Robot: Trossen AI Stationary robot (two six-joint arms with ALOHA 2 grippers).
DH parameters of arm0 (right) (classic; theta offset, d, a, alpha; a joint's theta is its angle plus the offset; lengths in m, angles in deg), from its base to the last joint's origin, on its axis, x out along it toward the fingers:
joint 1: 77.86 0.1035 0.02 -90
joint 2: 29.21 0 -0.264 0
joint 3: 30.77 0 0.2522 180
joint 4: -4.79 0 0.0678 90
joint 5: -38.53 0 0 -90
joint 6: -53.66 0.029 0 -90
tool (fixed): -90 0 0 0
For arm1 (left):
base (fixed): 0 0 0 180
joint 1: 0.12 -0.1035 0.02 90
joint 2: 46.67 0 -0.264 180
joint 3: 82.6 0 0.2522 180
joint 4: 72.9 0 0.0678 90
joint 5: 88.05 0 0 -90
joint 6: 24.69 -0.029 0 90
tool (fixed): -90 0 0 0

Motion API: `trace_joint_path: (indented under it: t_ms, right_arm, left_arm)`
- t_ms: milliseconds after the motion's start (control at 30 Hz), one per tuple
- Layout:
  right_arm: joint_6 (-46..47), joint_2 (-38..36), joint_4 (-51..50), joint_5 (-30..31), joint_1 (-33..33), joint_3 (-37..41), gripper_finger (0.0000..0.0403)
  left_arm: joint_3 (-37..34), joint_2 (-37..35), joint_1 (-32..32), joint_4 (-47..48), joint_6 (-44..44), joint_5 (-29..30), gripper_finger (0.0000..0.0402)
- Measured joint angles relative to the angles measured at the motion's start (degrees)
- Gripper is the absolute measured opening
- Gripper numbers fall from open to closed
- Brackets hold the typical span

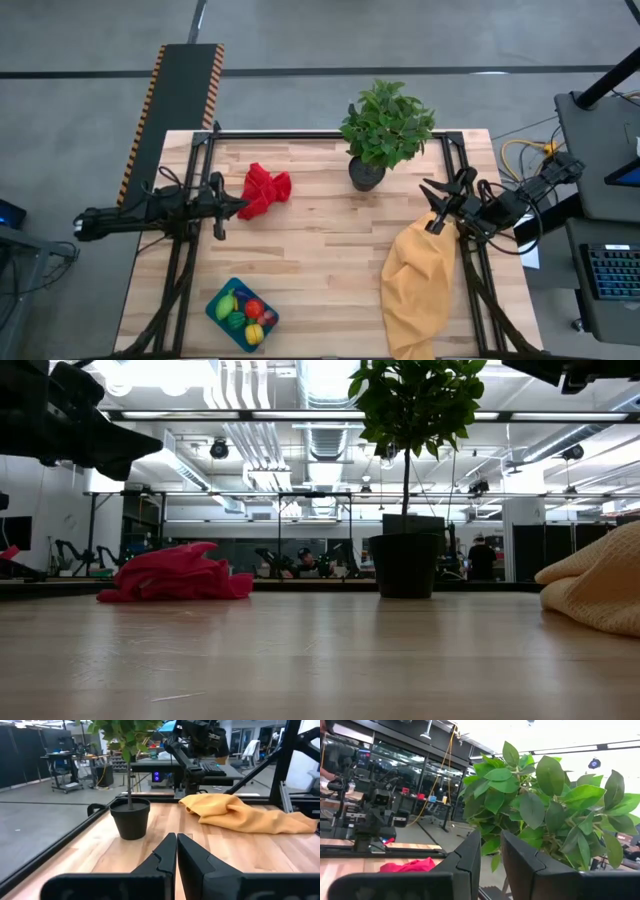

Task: Pick and placing Produce into tupperware
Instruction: Return to Home Position

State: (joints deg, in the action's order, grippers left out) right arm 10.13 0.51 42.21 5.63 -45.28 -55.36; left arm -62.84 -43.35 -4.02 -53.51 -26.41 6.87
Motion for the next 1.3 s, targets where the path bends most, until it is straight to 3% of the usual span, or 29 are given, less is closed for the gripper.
trace_joint_path:
  t_ms: [367,467,767,933,1133,1300]
  right_arm:
    - [2.2,0.0,-0.6,1.8,0.0,0.1,0.0068]
    - [6.7,-0.1,-5.0,1.2,0.0,0.1,0.0068]
    - [22.1,-0.2,-26.3,-20.6,0.0,-5.1,0.0061]
    - [36.8,0.1,-38.1,-26.2,0.0,-6.3,0.0030]
    - [41.4,-2.2,-38.0,-26.3,-2.4,-1.2,0.0009]
    - [39.2,-5.2,-33.3,-34.3,-10.5,3.1,0.0009]
  left_arm:
    - [-2.9,-1.8,0.1,-0.6,1.6,1.5,0.0000]
    - [-2.7,-1.9,0.1,-0.9,1.4,1.6,0.0000]
    - [-2.6,-1.7,0.1,-2.1,1.4,1.6,0.0000]
    - [-2.6,-1.8,0.1,-2.2,1.4,1.6,0.0000]
    - [-2.6,-1.6,0.1,-2.2,1.7,1.6,0.0000]
    - [-2.7,-1.2,0.1,-2.3,3.0,1.5,0.0000]
